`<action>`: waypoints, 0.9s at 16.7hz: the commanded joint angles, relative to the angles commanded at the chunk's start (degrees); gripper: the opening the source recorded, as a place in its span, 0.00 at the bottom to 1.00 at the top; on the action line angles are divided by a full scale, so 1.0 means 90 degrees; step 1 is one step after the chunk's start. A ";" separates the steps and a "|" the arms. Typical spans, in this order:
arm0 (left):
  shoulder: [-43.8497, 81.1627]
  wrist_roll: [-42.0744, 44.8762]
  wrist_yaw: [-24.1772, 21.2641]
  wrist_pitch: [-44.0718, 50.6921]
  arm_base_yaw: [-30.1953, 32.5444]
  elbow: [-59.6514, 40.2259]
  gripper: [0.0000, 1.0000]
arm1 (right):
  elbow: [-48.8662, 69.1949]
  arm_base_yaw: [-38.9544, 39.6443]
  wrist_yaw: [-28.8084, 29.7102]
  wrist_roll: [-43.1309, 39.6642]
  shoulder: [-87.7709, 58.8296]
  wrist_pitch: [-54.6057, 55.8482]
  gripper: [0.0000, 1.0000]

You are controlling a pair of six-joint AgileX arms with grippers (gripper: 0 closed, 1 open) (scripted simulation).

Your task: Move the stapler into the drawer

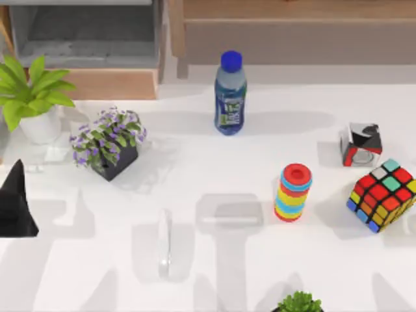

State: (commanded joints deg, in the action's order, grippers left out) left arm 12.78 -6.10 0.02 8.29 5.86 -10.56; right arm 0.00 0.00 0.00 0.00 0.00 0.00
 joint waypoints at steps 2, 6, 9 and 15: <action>0.0982 -0.0409 0.0001 0.0556 0.0393 -0.0708 1.00 | 0.0000 0.0000 0.0000 0.0000 0.0000 0.0000 1.00; 0.3449 -0.1359 0.0004 0.1848 0.1306 -0.2355 1.00 | 0.0000 0.0000 0.0000 0.0000 0.0000 0.0000 1.00; 0.5481 -0.2103 0.0007 0.2861 0.2022 -0.3645 1.00 | 0.0000 0.0000 0.0000 0.0000 0.0000 0.0000 1.00; 0.8951 -0.3360 0.0011 0.4570 0.3230 -0.5823 1.00 | 0.0000 0.0000 0.0000 0.0000 0.0000 0.0000 1.00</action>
State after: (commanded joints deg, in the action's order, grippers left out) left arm 93.34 -36.33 0.12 49.43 34.93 -62.97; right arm 0.00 0.00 0.00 0.00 0.00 0.00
